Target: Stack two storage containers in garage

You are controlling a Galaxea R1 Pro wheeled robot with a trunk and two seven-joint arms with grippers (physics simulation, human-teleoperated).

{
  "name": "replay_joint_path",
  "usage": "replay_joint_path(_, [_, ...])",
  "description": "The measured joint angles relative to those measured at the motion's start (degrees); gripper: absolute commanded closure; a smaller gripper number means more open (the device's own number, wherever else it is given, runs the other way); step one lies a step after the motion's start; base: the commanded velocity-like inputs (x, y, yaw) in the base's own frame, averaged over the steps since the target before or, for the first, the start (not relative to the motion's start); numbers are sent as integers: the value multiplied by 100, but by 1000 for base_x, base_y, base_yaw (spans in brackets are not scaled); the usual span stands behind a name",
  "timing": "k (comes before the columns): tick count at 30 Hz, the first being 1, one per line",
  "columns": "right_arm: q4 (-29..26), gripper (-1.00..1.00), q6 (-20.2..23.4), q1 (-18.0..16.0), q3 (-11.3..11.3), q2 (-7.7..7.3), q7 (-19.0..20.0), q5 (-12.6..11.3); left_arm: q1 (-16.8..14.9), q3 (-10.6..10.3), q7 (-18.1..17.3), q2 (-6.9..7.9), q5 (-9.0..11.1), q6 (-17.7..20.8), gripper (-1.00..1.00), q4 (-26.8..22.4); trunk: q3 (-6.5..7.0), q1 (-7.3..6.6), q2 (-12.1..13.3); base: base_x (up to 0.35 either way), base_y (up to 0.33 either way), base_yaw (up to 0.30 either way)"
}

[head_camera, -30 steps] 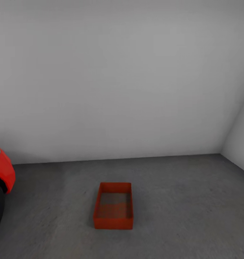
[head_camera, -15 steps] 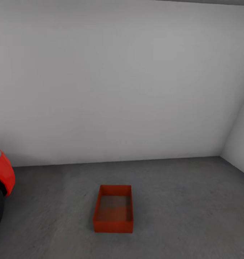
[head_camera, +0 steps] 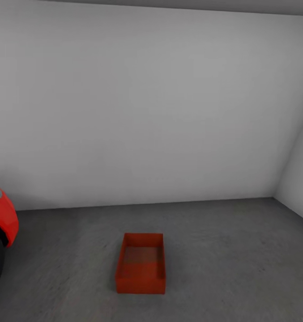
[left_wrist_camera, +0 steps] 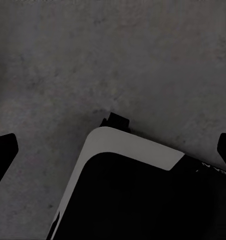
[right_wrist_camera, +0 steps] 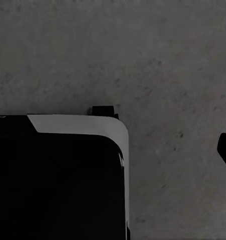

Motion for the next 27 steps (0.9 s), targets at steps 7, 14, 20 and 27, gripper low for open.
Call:
replay_joint_path(7, [0, -100, 0, 0, 0, -6, 2, 0, 0, 0, 1, 0, 2, 0, -100, 0, 64, 0, 0, 0, 0, 0])
replay_joint_path(14, [0, -100, 6, 0, 0, -9, 3, 0, 0, 0, 1, 0, 0, 0, -100, 0, 128, 0, 0, 0, 0, 0])
replay_joint_path(20, [0, -100, 6, 0, 0, -15, 4, 0, 0, 0, 1, 0, 2, 0, -100, 0, 183, 0, 0, 0, 0, 0])
replay_joint_path(27, [0, -100, 18, 0, 0, -22, -1, 31, 0, 0, -1, 0, 0, 0, -100, 0, 235, 0, 0, 0, 0, 0])
